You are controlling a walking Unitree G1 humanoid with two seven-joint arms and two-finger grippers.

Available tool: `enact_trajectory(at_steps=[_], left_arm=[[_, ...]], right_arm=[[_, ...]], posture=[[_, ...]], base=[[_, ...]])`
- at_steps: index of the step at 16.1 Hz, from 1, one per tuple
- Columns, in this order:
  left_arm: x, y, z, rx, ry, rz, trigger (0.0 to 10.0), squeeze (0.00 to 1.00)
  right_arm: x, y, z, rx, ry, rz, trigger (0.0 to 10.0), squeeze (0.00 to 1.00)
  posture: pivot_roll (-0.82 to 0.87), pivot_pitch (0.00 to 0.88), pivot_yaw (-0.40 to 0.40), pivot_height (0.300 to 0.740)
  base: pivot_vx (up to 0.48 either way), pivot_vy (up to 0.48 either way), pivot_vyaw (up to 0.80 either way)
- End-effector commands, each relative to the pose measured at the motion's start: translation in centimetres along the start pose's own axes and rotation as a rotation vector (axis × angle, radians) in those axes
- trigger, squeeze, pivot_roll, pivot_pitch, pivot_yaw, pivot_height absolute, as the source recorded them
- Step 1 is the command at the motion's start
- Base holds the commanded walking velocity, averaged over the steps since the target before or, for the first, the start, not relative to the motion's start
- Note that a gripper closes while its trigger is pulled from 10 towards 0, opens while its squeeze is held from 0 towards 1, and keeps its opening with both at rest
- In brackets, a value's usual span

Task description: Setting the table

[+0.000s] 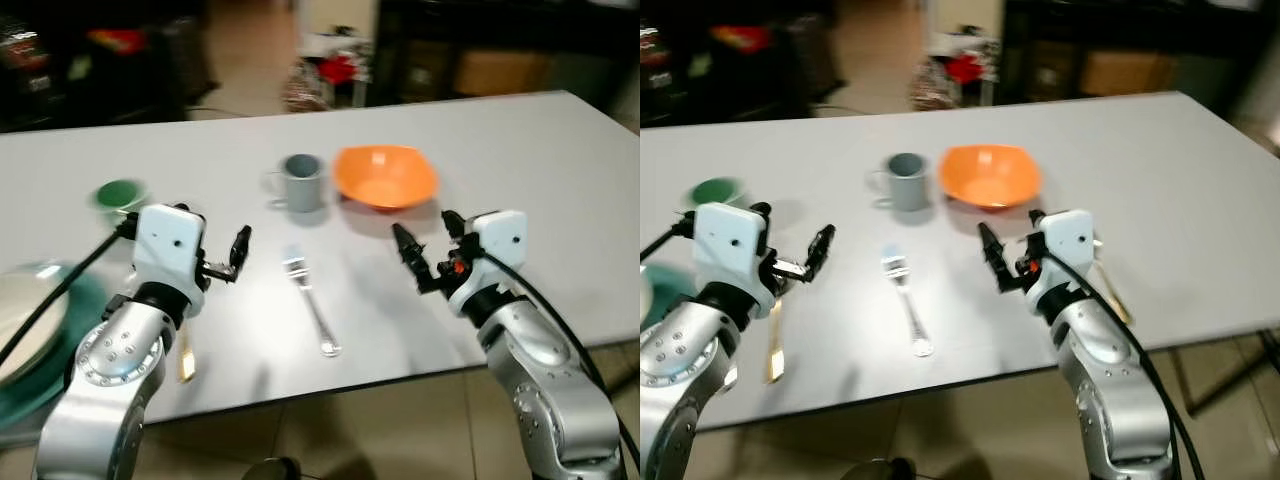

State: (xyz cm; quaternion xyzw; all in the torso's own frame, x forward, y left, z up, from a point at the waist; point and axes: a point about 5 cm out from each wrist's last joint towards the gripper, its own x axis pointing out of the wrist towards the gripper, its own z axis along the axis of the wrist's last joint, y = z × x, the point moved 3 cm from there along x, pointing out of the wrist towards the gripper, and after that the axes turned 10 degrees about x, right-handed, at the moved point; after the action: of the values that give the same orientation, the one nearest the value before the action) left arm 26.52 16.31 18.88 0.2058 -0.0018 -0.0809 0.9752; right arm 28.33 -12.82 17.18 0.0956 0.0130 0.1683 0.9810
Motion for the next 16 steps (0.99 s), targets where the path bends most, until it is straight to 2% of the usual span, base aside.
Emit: enact_trajectory(at_steps=[1, 5, 8, 13, 16], left_arm=[[-0.2, 0.0, 0.1, 0.004, 0.006, 0.018, 10.0, 0.0], [-0.6, 0.3, -1.0, 0.003, 0.044, 0.053, 10.0, 0.0], [-0.4, 0.1, -0.5, 0.033, 0.027, 0.022, 10.0, 0.0], [0.1, 0.1, 0.1, 0.008, 0.008, 0.029, 10.0, 0.0], [0.1, 0.0, -0.2, 0.007, 0.019, 0.034, 10.0, 0.0]], right_arm=[[-0.2, 0.2, 0.3, -0.005, -0.004, 0.0, 10.0, 1.0], [-0.5, 0.2, 0.3, -0.011, 0.01, 0.004, 10.0, 1.0], [-0.5, 0.2, 0.2, -0.003, 0.009, -0.006, 10.0, 1.0], [-0.7, 0.1, 0.3, 0.005, 0.002, -0.022, 10.0, 1.0], [0.1, -0.2, 0.9, 0.072, -0.022, -0.051, 10.0, 1.0]], posture=[[-0.05, 0.0, 0.018, 0.74], [-0.05, 0.0, 0.014, 0.74], [-0.05, 0.0, 0.012, 0.74], [-0.06, 0.0, 0.011, 0.74], [-0.05, 0.0, 0.003, 0.74]], base=[[0.0, 0.0, 0.8], [0.0, 0.0, 0.8], [0.0, 0.0, 0.8], [0.0, 0.0, 0.8], [0.0, 0.28, 0.8]])
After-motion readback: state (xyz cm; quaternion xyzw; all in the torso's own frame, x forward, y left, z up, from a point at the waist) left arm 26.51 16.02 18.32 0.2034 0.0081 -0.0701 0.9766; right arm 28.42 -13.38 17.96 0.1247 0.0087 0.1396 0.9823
